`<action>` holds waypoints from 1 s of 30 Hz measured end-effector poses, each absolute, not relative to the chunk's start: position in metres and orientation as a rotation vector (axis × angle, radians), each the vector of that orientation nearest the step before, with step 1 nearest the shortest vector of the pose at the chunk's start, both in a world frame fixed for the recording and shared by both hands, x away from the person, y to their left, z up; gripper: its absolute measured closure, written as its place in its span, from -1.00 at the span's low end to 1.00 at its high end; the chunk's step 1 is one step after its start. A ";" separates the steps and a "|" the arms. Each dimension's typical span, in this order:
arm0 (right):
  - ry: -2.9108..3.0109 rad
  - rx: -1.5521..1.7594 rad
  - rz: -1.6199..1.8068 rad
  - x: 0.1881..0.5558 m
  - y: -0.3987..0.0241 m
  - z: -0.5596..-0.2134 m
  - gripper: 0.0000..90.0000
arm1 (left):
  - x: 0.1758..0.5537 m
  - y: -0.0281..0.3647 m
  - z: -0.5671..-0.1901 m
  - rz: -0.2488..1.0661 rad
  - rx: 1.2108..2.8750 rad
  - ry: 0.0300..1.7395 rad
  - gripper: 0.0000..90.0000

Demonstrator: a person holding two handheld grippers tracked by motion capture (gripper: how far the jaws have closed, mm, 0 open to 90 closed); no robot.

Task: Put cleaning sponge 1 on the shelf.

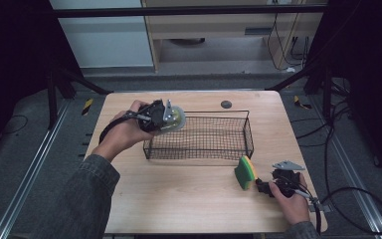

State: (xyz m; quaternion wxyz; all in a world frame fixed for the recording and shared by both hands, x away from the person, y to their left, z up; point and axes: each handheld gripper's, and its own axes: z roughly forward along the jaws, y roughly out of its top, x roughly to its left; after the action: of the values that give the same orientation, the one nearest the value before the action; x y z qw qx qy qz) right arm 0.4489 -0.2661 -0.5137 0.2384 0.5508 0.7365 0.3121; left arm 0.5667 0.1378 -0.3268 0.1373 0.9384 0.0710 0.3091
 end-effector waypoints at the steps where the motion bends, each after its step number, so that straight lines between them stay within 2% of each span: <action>1: 2.017 1.508 0.855 0.449 -0.266 -0.514 -0.99 | 0.567 0.138 -0.328 0.890 2.717 0.207 0.58; 30: 2.022 1.505 0.857 0.449 -0.266 -0.514 -0.99 | 0.581 0.135 -0.364 0.797 2.801 0.196 0.58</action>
State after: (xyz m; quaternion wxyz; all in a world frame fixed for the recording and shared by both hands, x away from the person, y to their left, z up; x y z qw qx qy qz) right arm 0.4492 -0.2663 -0.5136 0.2376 0.5492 0.7377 0.3126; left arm 0.5812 0.1347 -0.3638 0.1110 0.9537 0.0666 0.2715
